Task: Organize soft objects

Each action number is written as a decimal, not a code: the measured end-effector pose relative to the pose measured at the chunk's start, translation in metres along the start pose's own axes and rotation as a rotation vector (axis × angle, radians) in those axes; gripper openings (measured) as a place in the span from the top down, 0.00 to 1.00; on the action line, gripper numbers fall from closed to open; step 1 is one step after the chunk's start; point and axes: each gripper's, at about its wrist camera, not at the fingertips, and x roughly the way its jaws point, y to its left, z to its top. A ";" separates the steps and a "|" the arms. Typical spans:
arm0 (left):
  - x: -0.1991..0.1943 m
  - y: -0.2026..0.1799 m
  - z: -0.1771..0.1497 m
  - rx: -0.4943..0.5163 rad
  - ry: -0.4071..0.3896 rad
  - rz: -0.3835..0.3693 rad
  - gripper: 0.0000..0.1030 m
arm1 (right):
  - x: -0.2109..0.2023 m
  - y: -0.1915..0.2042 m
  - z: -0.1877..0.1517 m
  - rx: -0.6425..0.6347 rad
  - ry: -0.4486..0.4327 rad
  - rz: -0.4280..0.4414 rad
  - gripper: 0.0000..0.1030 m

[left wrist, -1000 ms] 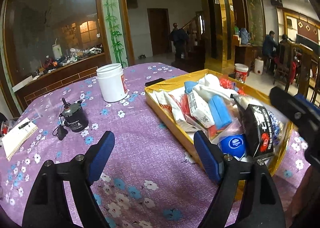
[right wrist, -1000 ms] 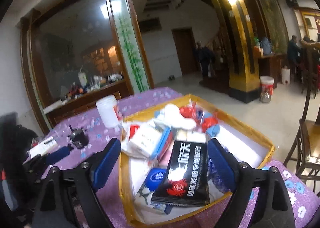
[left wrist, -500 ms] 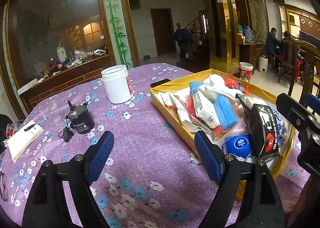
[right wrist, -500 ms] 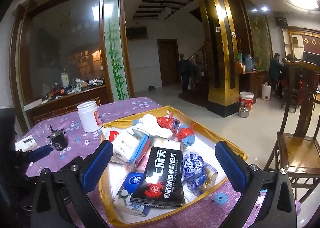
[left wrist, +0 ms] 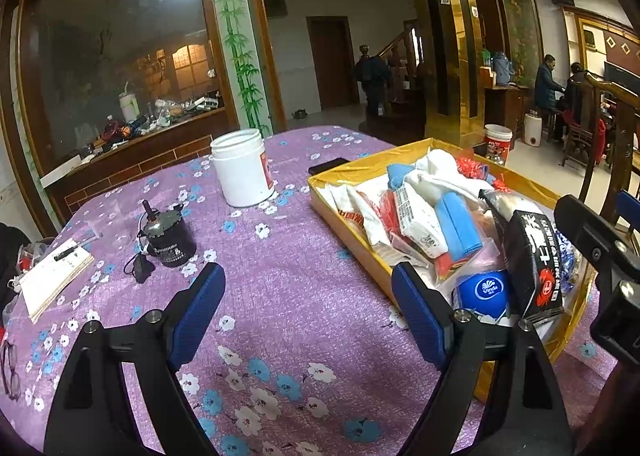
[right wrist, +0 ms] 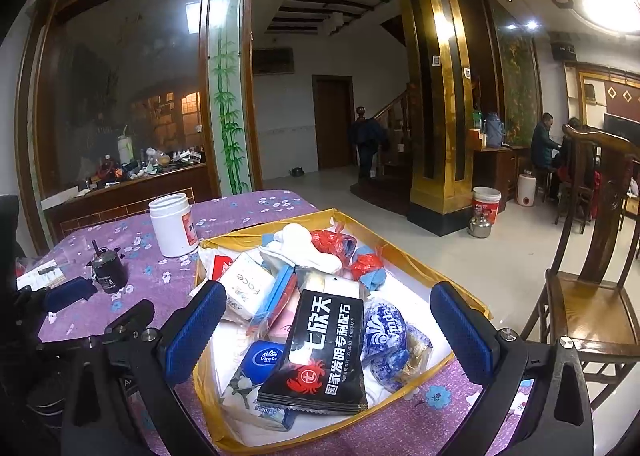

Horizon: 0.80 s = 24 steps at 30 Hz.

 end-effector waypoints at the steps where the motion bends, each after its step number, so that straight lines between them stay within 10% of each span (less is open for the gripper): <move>1: 0.001 0.000 0.000 -0.002 0.006 -0.002 0.17 | 0.001 0.000 0.000 0.003 0.005 -0.001 0.00; 24: -0.001 -0.005 0.001 0.029 0.033 0.031 0.17 | 0.000 -0.002 0.002 0.010 -0.001 0.003 0.00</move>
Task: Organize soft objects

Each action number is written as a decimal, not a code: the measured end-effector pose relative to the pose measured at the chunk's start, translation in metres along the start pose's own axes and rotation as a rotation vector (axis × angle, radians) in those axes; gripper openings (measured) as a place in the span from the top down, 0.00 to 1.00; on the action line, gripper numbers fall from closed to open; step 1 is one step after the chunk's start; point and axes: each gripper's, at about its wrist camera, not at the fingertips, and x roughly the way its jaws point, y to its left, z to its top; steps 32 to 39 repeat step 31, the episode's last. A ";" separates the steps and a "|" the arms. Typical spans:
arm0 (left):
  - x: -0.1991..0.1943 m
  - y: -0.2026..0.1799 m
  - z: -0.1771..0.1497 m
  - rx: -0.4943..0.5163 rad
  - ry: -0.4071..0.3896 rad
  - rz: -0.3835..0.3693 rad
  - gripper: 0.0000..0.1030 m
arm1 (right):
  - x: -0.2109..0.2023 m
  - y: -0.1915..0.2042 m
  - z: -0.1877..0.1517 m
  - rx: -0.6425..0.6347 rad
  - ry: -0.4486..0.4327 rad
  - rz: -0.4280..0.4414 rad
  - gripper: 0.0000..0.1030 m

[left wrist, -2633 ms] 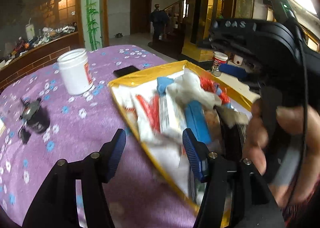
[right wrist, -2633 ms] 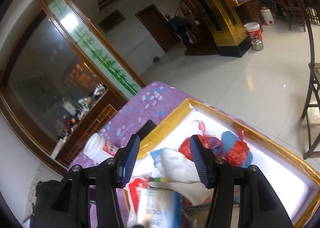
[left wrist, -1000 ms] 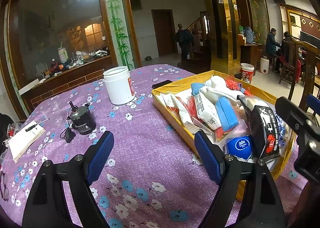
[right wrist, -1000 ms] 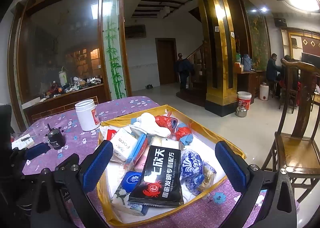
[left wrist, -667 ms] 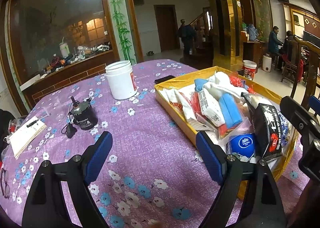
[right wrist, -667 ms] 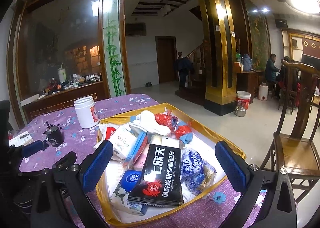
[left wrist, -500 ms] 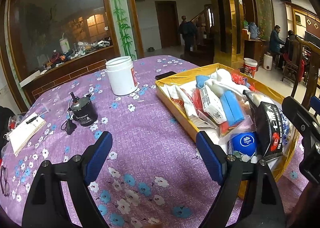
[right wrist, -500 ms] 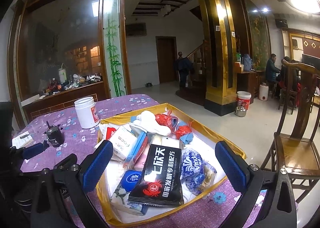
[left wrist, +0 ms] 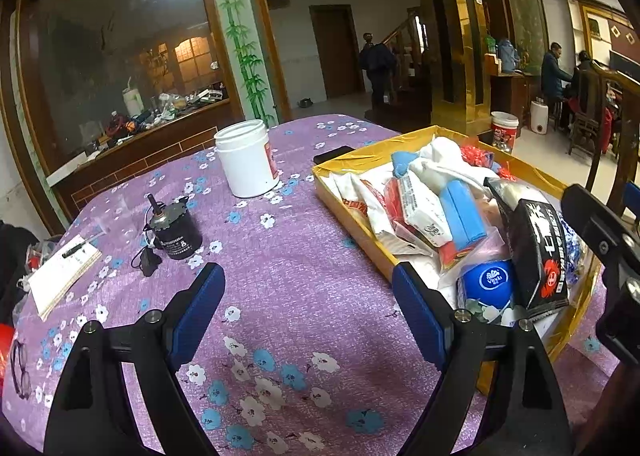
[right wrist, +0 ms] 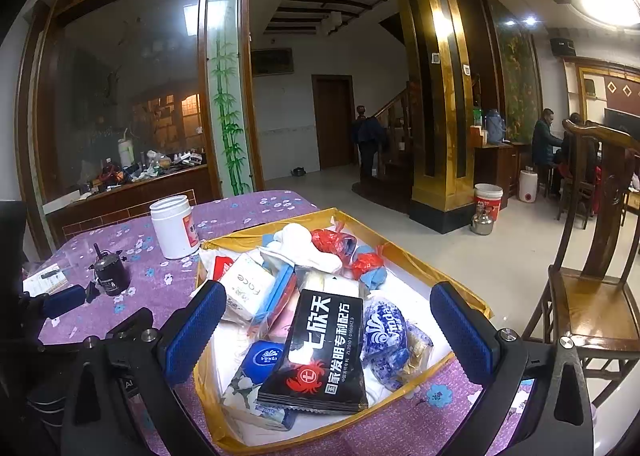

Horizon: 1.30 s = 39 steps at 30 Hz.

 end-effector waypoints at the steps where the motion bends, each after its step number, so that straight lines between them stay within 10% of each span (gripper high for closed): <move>1: -0.001 -0.001 0.000 0.007 -0.004 0.004 0.17 | 0.000 -0.001 0.000 -0.002 0.002 0.001 0.00; 39: -0.001 -0.007 -0.003 0.019 -0.003 -0.055 0.17 | 0.002 -0.001 0.000 0.003 0.000 0.002 0.00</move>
